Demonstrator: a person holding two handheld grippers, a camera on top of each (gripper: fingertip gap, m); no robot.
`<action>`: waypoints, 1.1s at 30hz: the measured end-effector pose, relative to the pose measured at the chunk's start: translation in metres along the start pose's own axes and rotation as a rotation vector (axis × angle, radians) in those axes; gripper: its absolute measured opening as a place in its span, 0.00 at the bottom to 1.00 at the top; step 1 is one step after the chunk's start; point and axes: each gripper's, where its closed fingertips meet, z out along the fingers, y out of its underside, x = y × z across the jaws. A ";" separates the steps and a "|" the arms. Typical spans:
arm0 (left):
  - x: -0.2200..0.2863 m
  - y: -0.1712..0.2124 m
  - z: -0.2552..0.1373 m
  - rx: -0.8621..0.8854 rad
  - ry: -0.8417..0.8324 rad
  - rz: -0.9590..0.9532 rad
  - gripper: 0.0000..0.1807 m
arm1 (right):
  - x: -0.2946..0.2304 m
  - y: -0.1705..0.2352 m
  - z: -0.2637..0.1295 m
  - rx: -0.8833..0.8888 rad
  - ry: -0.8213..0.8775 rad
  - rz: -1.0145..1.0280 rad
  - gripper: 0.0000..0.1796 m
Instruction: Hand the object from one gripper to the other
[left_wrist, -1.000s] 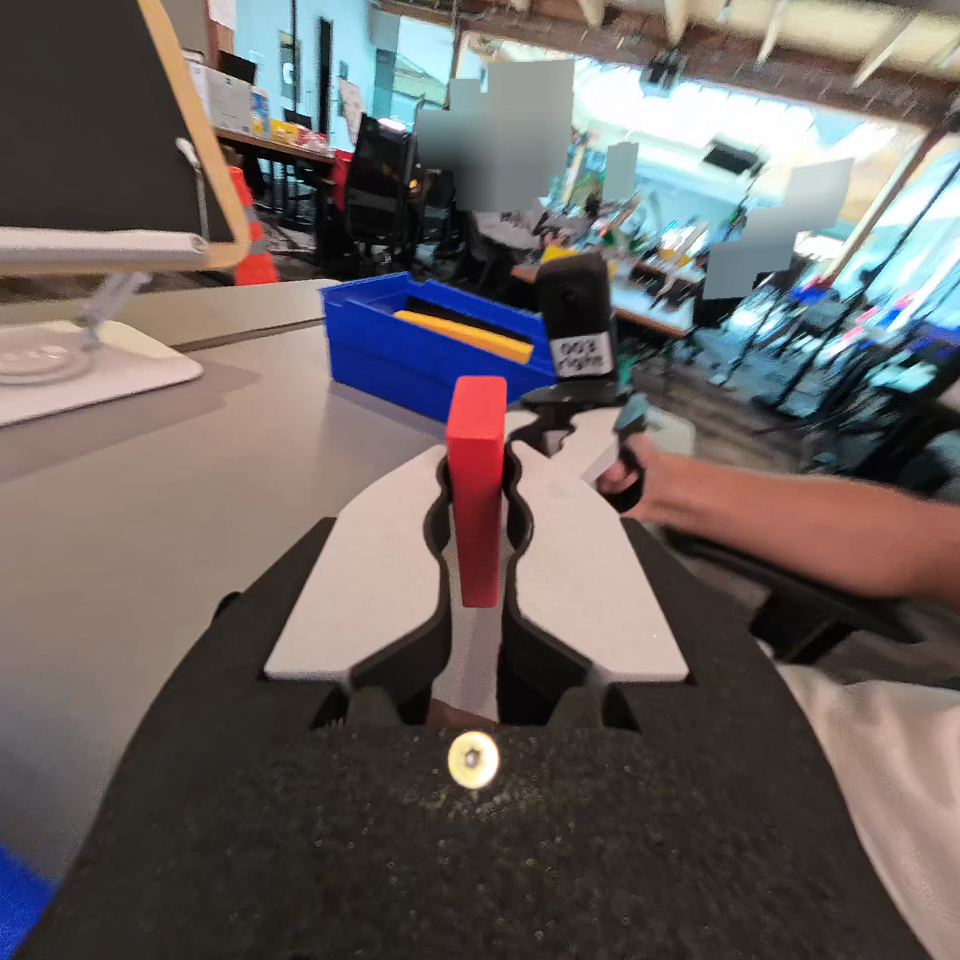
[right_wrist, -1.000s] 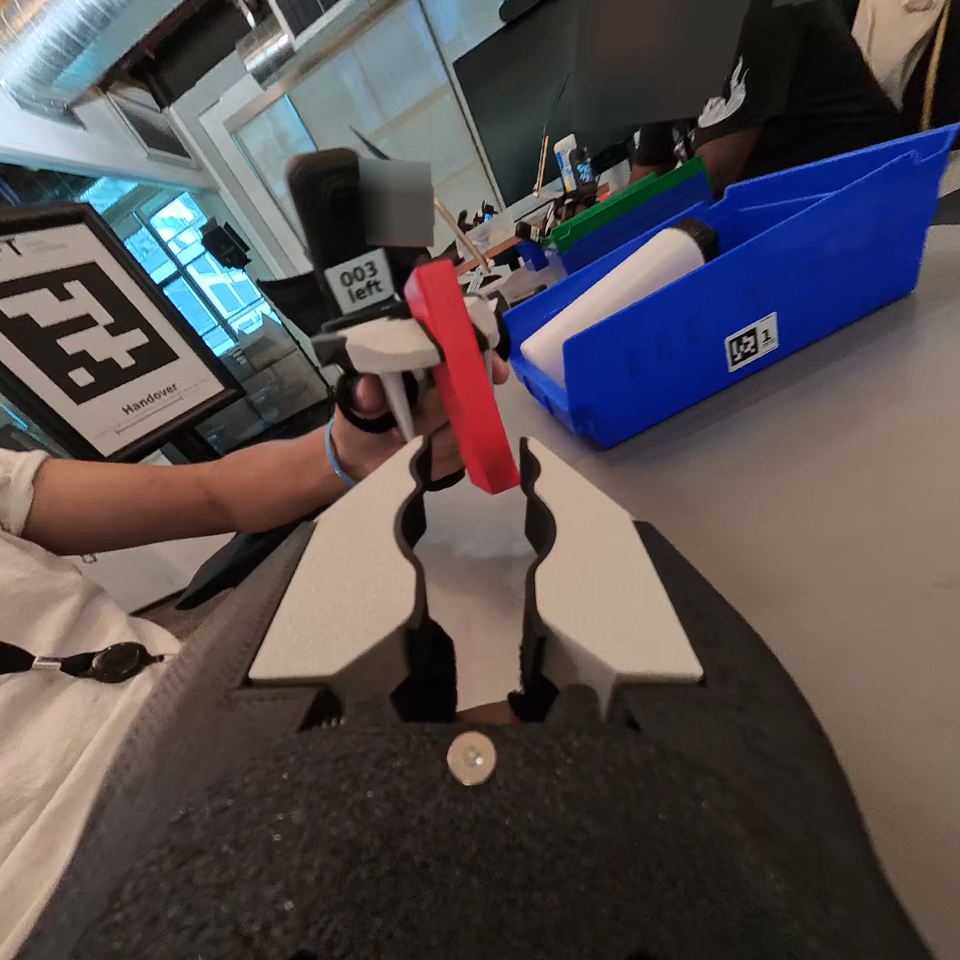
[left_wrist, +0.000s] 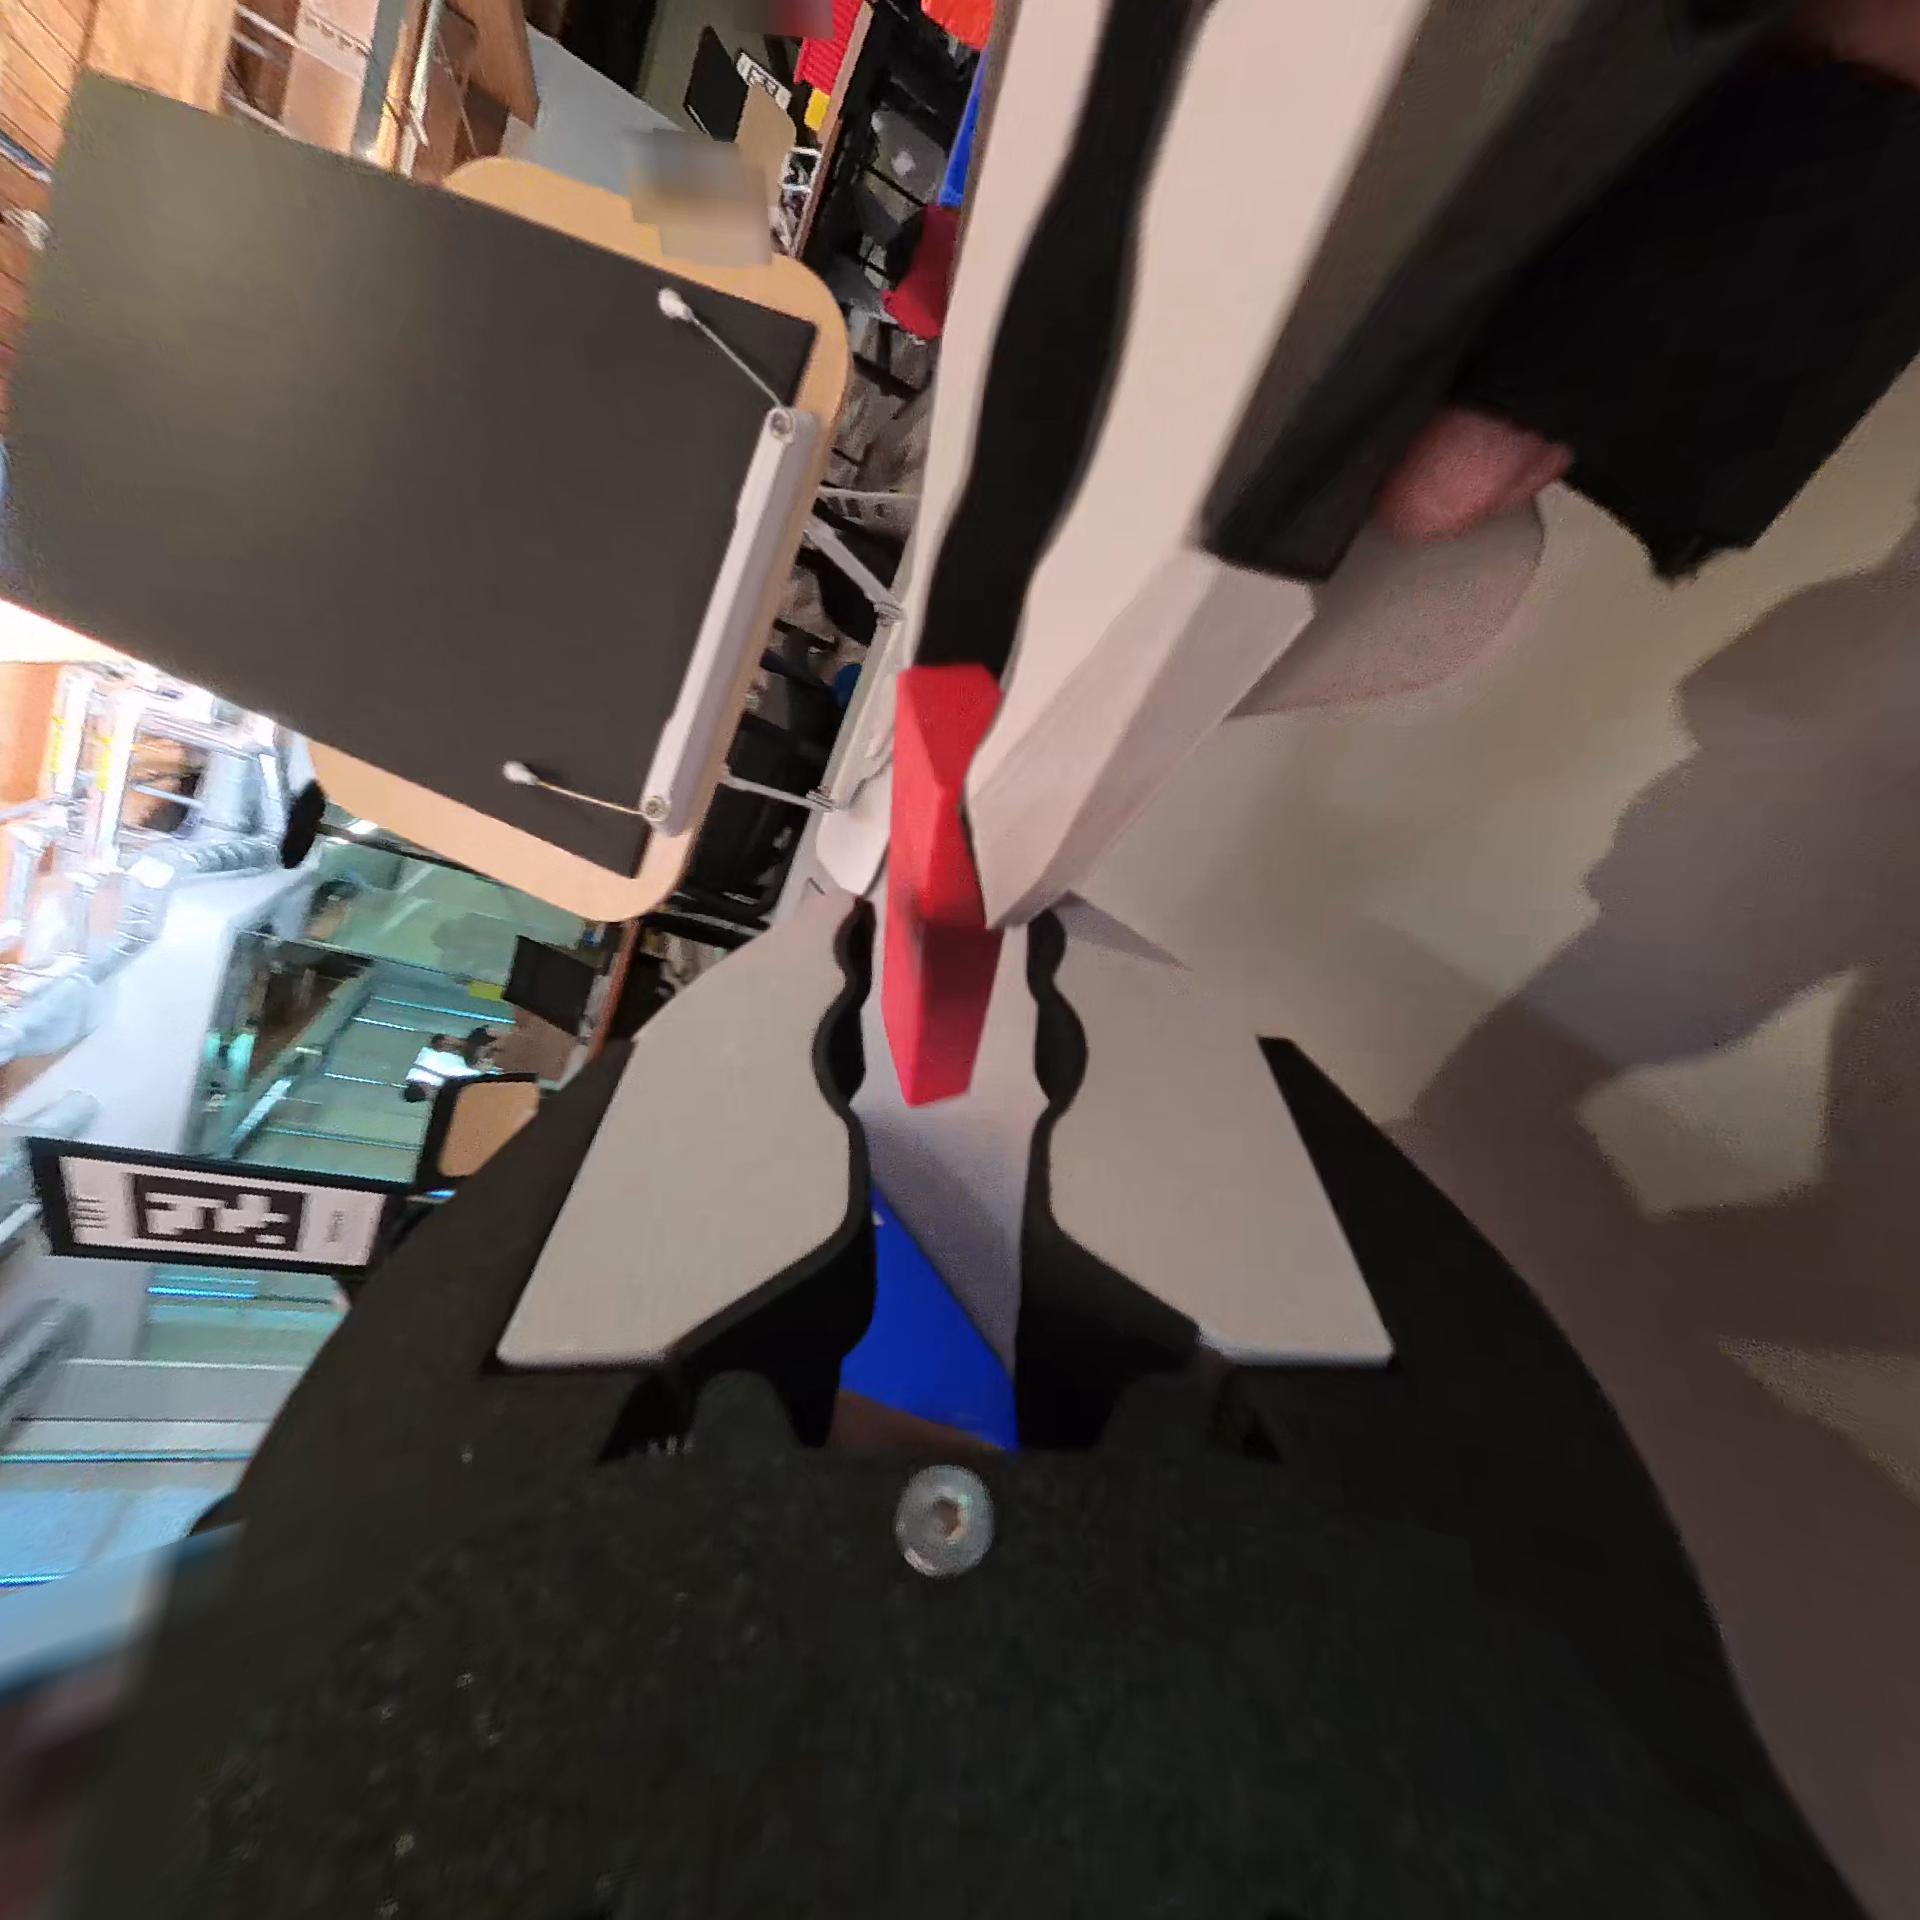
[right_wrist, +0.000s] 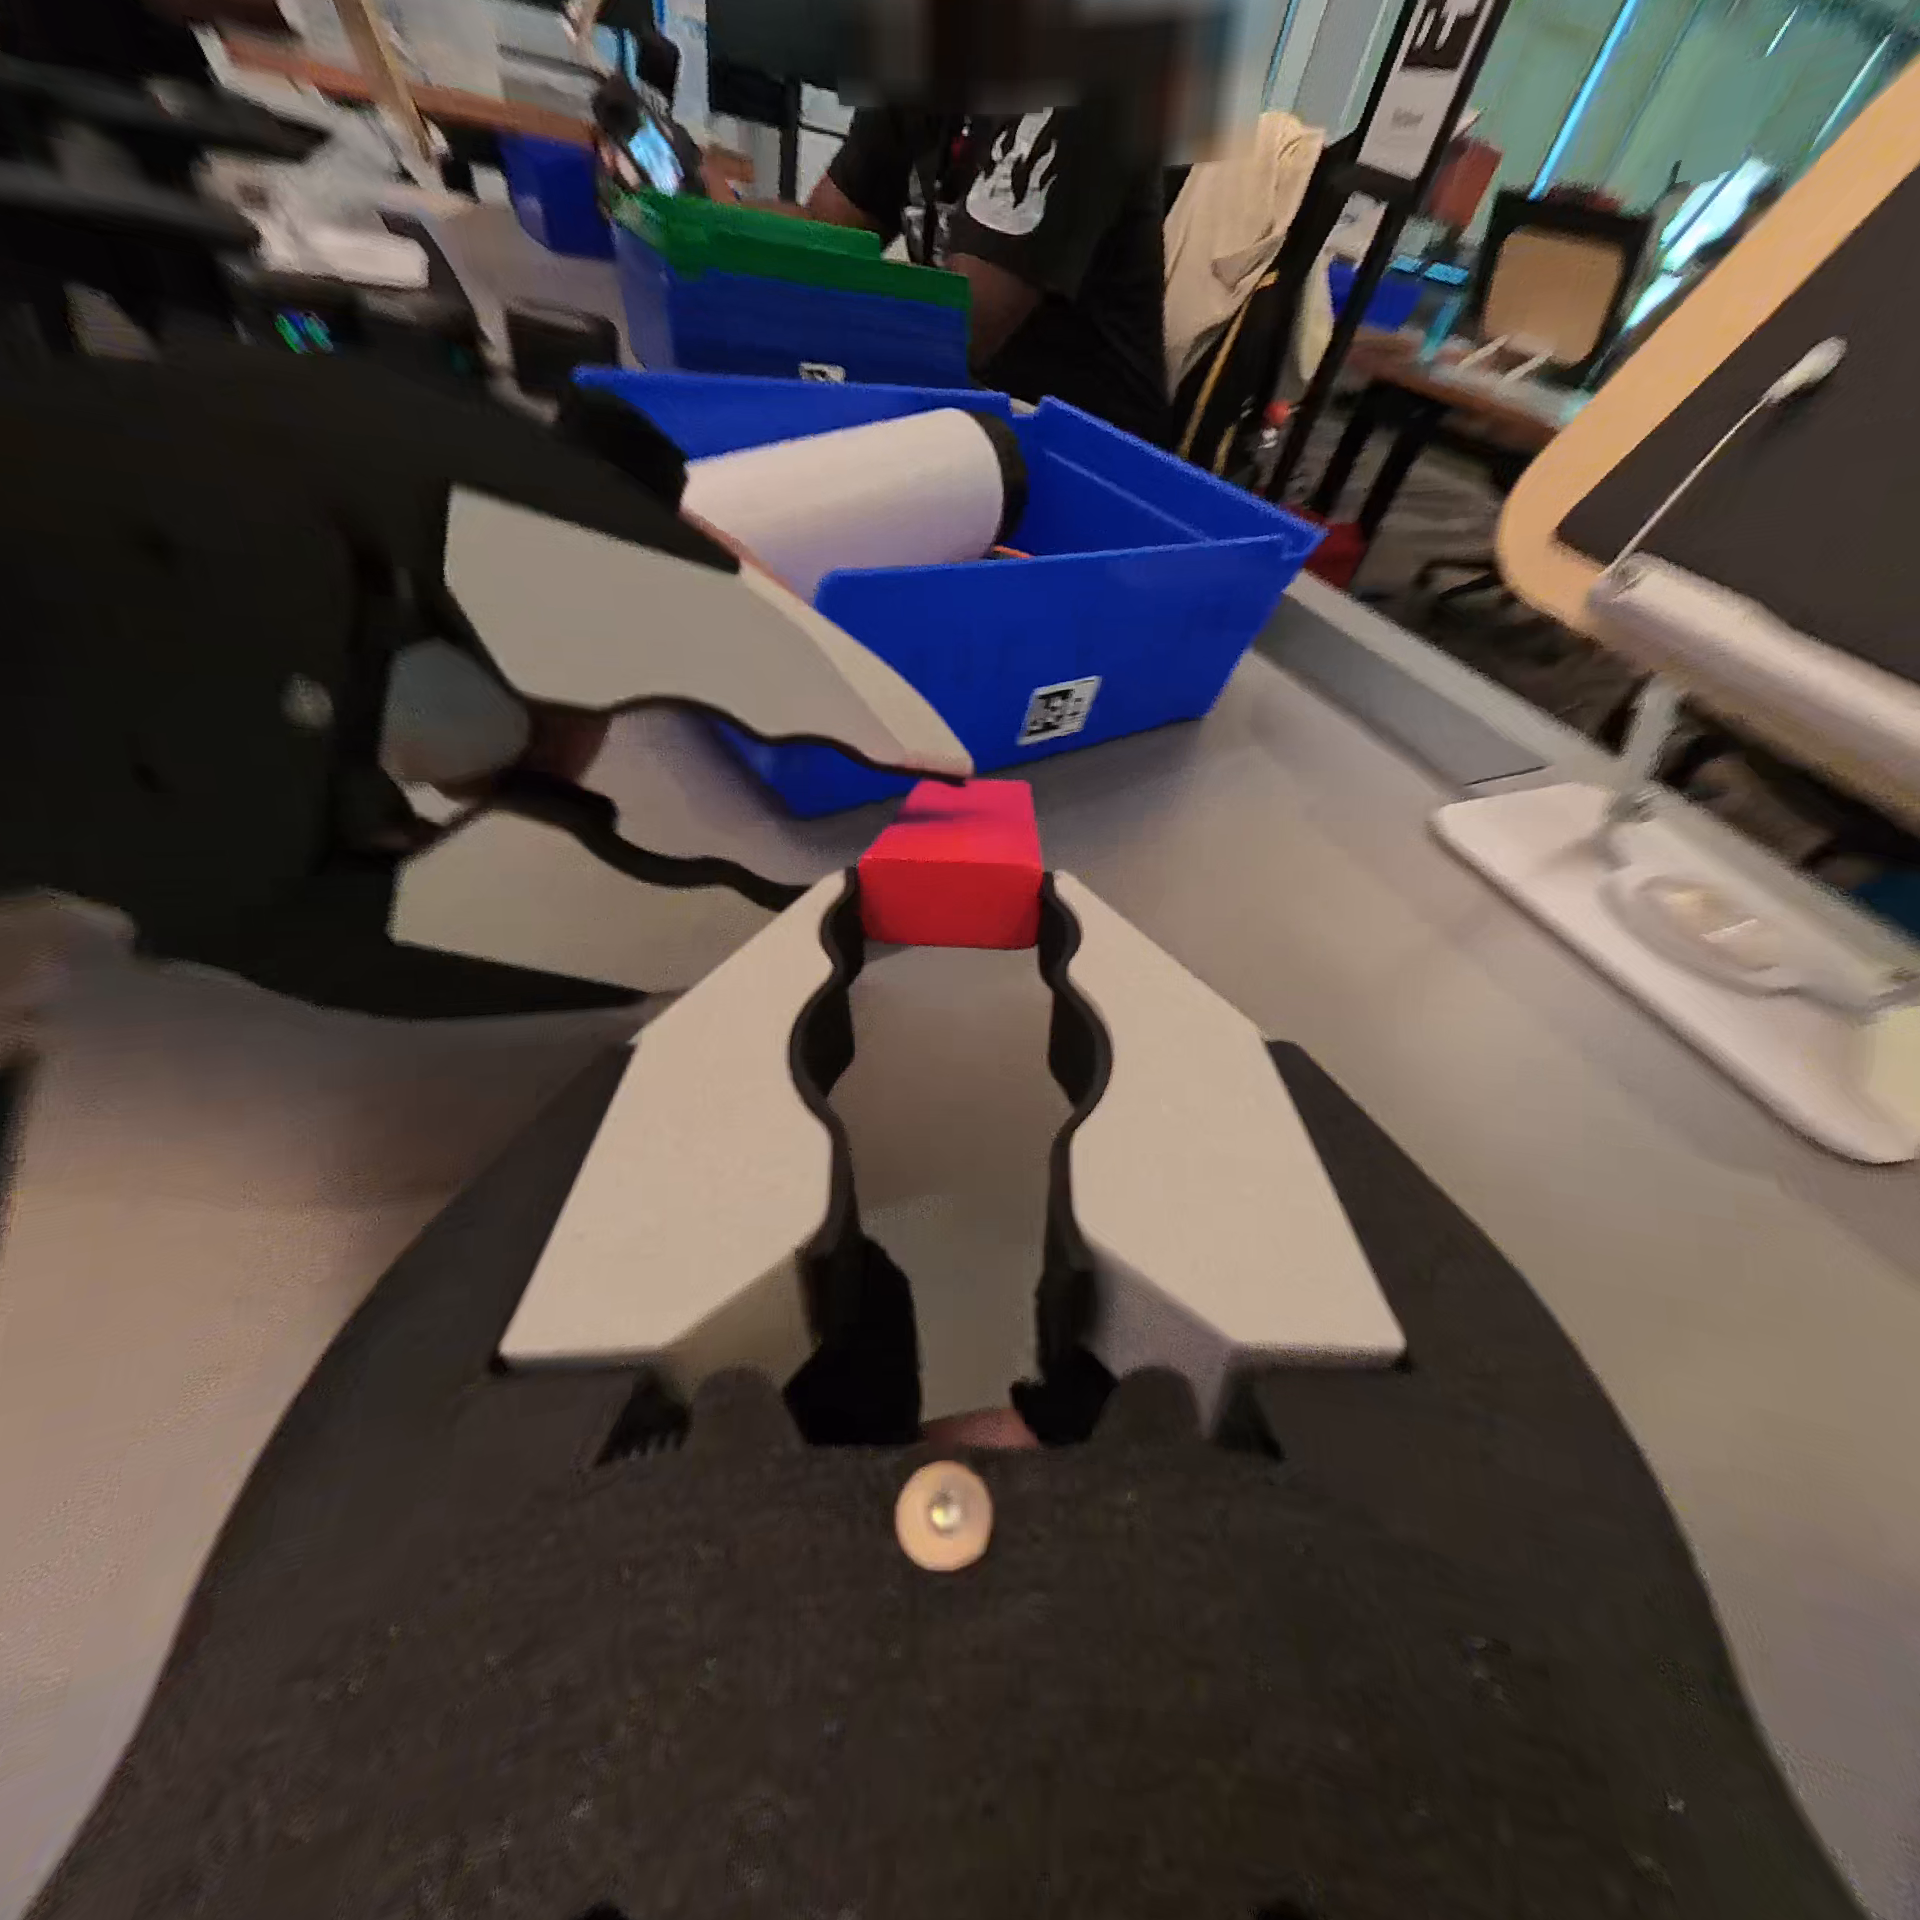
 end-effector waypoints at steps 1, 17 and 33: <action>0.001 0.001 0.000 0.000 0.019 -0.033 0.16 | 0.006 0.001 -0.002 -0.014 0.046 -0.079 0.18; 0.001 -0.001 -0.003 0.116 0.597 -0.951 0.55 | -0.010 0.005 -0.001 -0.097 0.261 -0.900 0.18; 0.013 -0.004 -0.006 0.109 0.667 -0.802 0.59 | -0.030 -0.007 -0.004 0.084 0.298 -0.893 0.19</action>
